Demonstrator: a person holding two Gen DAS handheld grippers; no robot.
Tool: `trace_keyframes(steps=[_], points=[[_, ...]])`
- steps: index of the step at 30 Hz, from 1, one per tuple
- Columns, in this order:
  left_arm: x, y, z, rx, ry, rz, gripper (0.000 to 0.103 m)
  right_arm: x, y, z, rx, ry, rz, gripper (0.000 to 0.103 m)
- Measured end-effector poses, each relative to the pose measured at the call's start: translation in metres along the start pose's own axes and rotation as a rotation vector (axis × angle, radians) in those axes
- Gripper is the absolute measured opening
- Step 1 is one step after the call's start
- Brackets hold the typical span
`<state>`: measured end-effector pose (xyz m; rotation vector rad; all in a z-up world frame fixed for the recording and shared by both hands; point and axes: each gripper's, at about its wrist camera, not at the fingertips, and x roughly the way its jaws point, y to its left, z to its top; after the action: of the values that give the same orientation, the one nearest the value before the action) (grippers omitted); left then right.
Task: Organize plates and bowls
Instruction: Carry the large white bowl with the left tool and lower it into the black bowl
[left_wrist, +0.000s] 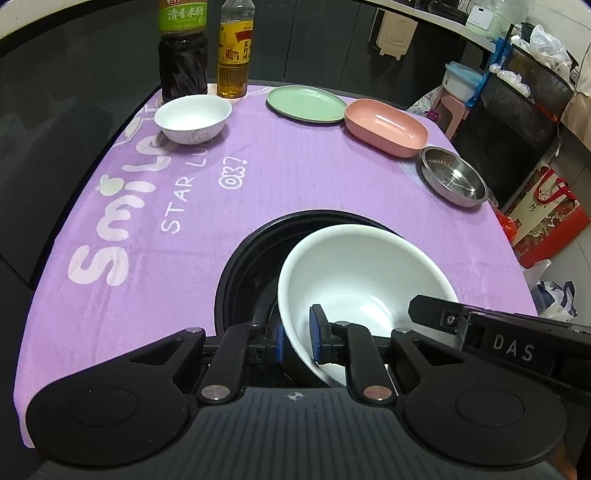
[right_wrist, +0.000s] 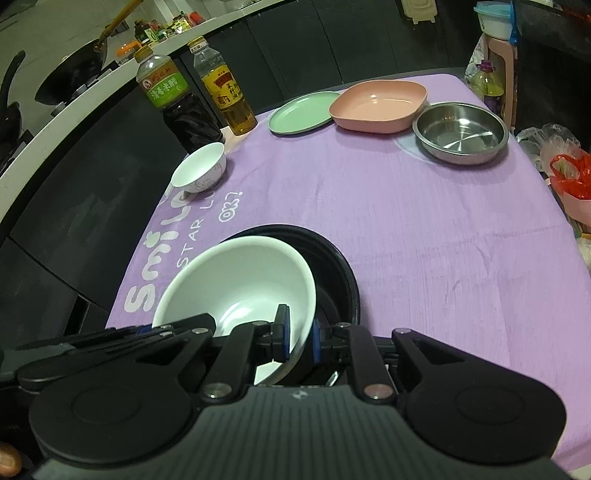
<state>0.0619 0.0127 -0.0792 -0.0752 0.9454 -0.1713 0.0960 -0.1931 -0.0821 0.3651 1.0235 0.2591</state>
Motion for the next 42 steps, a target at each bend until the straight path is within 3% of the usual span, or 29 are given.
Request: trace_keyframes(steps=[30,42], points=[[0.013,0.007,-0.002,-0.012,0.039,0.021,0.012,0.014,0.004,-0.002,-0.009,0.025,-0.041,0.015],[0.010,0.012,-0.003,-0.012,0.053,0.040,0.017,0.011,0.002,-0.002,0.003,0.015,-0.042,0.015]])
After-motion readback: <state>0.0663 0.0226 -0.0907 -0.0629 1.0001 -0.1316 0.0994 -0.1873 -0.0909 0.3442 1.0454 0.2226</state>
